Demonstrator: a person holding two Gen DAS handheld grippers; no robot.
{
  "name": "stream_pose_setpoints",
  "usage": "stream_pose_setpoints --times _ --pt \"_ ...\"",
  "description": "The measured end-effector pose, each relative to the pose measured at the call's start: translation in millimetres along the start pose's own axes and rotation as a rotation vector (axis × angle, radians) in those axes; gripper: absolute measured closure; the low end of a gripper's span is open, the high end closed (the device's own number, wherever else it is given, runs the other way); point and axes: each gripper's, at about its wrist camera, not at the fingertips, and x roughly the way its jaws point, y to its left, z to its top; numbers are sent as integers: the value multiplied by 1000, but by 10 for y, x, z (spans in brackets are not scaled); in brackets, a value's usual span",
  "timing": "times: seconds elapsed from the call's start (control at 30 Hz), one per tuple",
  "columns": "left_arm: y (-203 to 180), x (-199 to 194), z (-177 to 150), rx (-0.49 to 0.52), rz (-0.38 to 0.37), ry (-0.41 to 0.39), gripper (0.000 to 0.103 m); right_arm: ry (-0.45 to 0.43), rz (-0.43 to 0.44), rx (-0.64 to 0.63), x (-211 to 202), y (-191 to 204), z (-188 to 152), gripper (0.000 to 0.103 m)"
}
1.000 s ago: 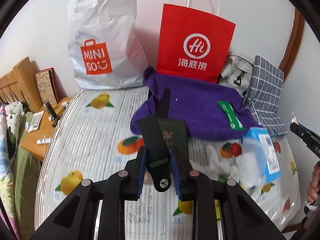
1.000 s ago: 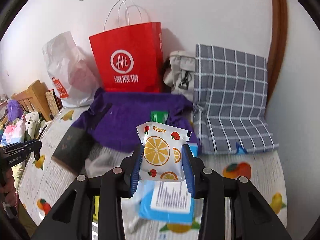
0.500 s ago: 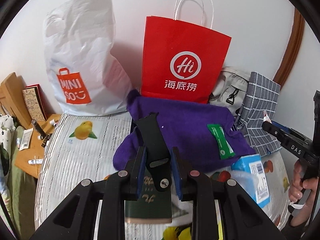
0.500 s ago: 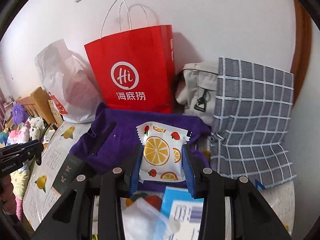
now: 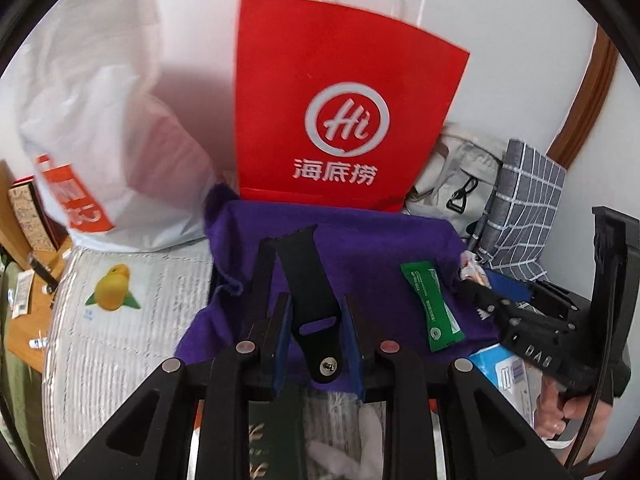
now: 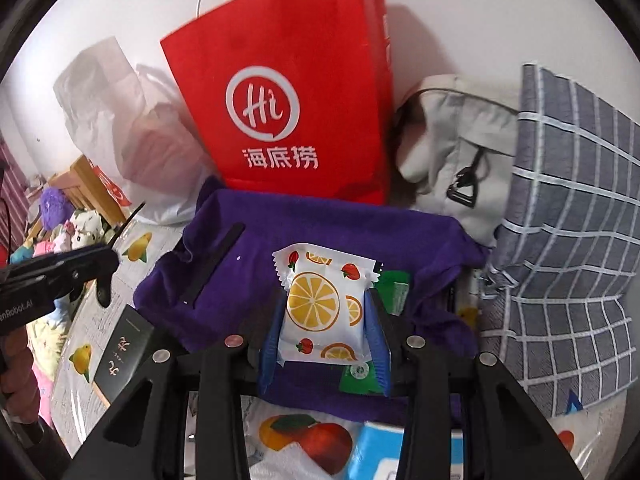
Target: Organize soft objects
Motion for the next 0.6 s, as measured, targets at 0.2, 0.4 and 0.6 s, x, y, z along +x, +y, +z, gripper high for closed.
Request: stream_pose_setpoints --times 0.2,0.4,0.6 --pt "43 347 -6 -15 7 44 79 71 1 -49 334 24 -105 64" --pt "173 722 -10 -46 -51 123 79 152 9 -93 631 38 -166 64" --pt "256 937 -52 -64 -13 190 79 220 11 -124 836 95 -275 64"
